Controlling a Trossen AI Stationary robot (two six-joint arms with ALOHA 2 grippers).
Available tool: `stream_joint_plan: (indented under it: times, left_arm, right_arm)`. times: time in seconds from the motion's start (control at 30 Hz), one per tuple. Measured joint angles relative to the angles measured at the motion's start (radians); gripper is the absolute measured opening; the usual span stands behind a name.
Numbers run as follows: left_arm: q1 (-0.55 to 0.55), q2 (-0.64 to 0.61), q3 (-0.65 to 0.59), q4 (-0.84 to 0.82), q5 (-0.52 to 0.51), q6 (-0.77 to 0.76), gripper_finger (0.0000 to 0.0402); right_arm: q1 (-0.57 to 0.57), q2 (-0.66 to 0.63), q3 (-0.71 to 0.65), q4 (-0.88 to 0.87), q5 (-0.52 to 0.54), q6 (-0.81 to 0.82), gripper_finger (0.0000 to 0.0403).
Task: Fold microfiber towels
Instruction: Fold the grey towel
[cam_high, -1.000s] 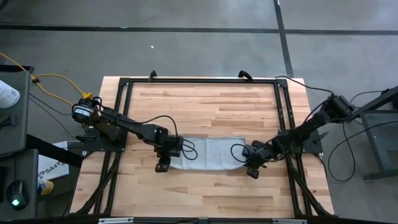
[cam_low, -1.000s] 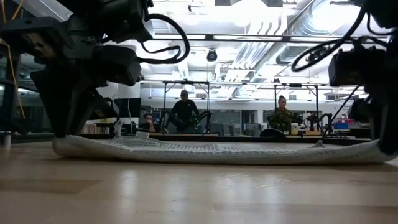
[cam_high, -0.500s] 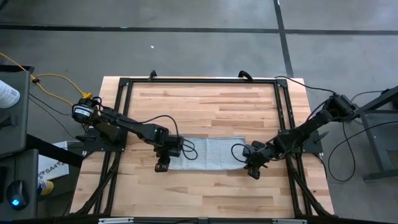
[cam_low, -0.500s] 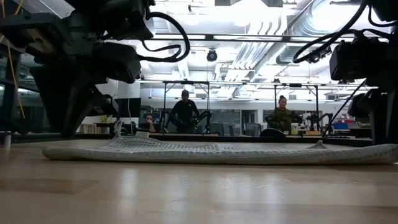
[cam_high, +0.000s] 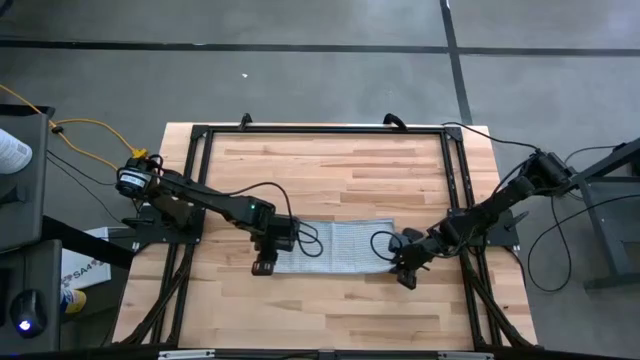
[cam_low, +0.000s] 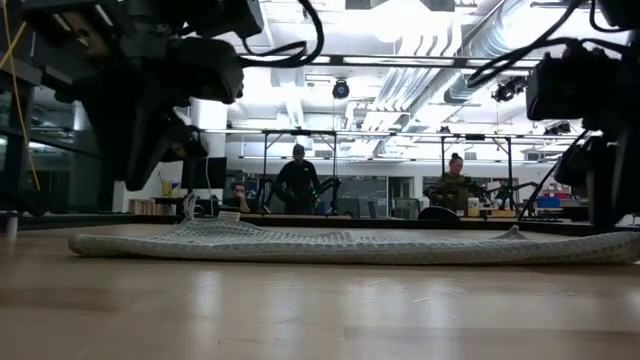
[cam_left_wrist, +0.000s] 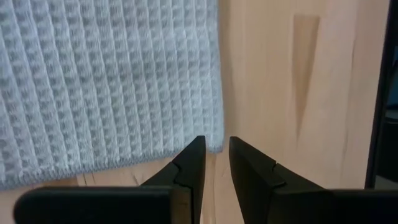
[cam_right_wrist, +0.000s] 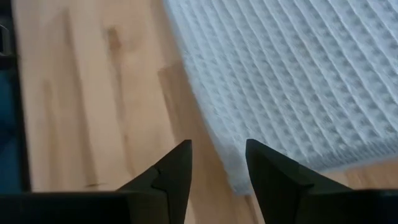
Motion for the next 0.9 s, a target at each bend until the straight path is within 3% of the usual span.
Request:
stream_joint_plan:
  times: [0.27,0.57,0.9]
  left_arm:
    - [0.000,0.000,0.016,0.056,-0.048,-0.018,0.0072]
    - [0.000,0.000,0.013,0.112,-0.234,-0.034,0.0072]
    - [0.000,0.001,-0.028,0.257,-0.249,-0.046,0.0072]
  right_arm:
    - [-0.041,0.000,0.000,0.077,0.002,-0.055,0.0139]
    - [-0.173,0.000,0.000,0.013,0.000,-0.143,0.0115]
    - [-0.250,0.000,0.000,0.005,-0.004,-0.226,0.0071]
